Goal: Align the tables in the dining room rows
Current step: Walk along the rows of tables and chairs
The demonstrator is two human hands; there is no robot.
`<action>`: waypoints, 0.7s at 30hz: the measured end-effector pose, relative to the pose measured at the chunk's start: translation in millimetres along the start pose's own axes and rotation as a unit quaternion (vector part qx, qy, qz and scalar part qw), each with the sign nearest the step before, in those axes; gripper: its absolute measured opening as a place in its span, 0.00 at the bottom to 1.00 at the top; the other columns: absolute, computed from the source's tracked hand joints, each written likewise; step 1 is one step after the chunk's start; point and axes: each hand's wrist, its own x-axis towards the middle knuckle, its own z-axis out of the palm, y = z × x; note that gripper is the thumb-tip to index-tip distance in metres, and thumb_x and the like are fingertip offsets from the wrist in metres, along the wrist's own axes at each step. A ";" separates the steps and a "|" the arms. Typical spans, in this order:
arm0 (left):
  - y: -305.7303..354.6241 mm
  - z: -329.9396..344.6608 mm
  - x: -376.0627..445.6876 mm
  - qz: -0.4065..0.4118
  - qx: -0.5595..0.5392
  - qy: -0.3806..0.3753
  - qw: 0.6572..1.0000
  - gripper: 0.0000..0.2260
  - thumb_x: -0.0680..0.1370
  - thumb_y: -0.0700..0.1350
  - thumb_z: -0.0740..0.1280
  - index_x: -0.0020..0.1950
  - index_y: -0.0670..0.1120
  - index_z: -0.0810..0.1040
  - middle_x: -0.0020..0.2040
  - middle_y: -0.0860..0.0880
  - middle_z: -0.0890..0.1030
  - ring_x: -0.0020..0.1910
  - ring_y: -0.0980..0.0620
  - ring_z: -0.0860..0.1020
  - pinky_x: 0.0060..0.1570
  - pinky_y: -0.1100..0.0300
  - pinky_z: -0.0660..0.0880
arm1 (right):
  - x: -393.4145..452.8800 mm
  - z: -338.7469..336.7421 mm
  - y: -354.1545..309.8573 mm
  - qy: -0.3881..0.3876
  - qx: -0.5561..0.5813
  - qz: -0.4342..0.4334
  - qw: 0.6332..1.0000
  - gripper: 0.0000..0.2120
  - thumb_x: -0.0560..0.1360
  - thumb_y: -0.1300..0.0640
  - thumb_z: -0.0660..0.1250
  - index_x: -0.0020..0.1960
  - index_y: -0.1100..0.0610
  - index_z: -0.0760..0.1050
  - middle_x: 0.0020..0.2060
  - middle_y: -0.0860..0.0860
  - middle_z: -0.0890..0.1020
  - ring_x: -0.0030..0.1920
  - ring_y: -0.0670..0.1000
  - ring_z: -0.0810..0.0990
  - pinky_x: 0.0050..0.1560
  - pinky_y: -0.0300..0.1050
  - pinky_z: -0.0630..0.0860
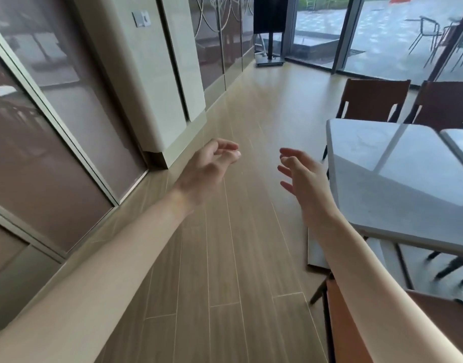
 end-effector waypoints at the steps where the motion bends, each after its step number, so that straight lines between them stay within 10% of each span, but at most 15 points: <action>1: -3.2 -6.1 13.6 0.000 -0.002 0.000 1.000 0.13 0.76 0.56 0.65 0.59 0.55 0.79 0.59 0.56 0.81 0.60 0.60 0.79 0.67 0.52 0.73 | 10.9 4.9 -1.8 0.001 -0.001 0.003 1.000 0.15 0.80 0.58 0.62 0.64 0.50 0.79 0.52 0.42 0.83 0.59 0.48 0.82 0.66 0.57 0.77; 21: -54.1 -9.2 374.0 0.035 0.030 -0.130 0.990 0.10 0.82 0.50 0.64 0.59 0.49 0.81 0.57 0.52 0.83 0.59 0.55 0.80 0.64 0.49 0.74 | 287.6 23.7 33.5 0.168 -0.019 0.028 0.985 0.11 0.80 0.58 0.62 0.58 0.51 0.80 0.52 0.45 0.83 0.58 0.47 0.81 0.61 0.52 0.79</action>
